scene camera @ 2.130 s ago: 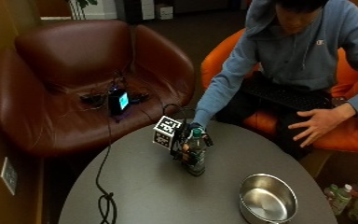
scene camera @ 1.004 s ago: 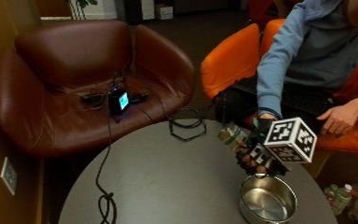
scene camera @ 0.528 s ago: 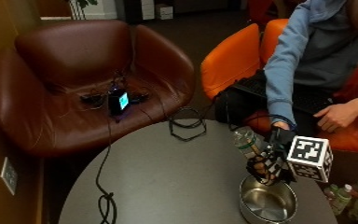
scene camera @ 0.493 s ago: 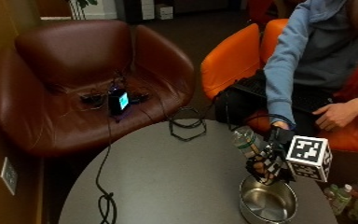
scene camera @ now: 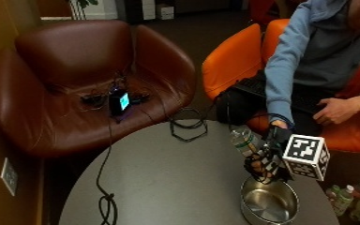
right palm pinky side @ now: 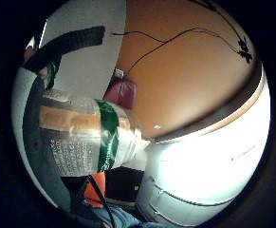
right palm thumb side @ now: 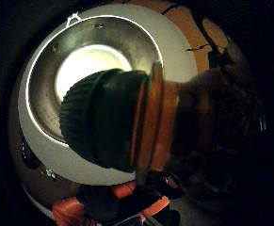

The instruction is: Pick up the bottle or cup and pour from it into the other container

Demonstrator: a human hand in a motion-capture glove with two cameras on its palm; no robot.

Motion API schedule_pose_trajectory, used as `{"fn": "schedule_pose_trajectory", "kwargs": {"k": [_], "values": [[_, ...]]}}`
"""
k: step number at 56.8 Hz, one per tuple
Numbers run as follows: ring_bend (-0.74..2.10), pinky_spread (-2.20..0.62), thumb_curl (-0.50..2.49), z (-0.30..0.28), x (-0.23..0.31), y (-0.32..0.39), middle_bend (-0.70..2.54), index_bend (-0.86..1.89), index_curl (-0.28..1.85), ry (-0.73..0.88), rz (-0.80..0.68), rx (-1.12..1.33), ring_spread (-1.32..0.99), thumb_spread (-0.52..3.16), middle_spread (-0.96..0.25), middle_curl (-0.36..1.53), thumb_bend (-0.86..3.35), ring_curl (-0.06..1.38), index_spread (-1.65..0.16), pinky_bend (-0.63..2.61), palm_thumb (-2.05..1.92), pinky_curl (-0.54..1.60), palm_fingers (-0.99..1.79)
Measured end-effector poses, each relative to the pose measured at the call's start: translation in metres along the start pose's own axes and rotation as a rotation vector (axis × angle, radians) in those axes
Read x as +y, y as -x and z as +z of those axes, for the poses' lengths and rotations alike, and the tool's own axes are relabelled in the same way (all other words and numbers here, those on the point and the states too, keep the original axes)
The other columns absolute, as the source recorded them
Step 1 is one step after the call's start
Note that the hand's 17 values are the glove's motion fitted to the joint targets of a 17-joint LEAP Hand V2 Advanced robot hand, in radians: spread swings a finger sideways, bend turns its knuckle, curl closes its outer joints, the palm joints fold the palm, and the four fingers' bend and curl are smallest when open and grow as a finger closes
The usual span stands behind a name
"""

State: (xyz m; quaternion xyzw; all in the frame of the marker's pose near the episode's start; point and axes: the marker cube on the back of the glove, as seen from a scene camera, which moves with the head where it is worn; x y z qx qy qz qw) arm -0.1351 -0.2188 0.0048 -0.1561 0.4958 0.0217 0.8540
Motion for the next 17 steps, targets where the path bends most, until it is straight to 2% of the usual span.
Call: {"fn": "schedule_pose_trajectory", "kwargs": {"k": [17], "values": [[0.36, -0.26, 0.73, 0.0046, -0.0082, -0.0007, 0.25, 0.12, 0.32, 0.011, 0.019, -0.023, -0.22, 0.40, -0.15, 0.51, -0.04, 0.43, -0.24, 0.40, 0.89, 0.39, 1.11]]}}
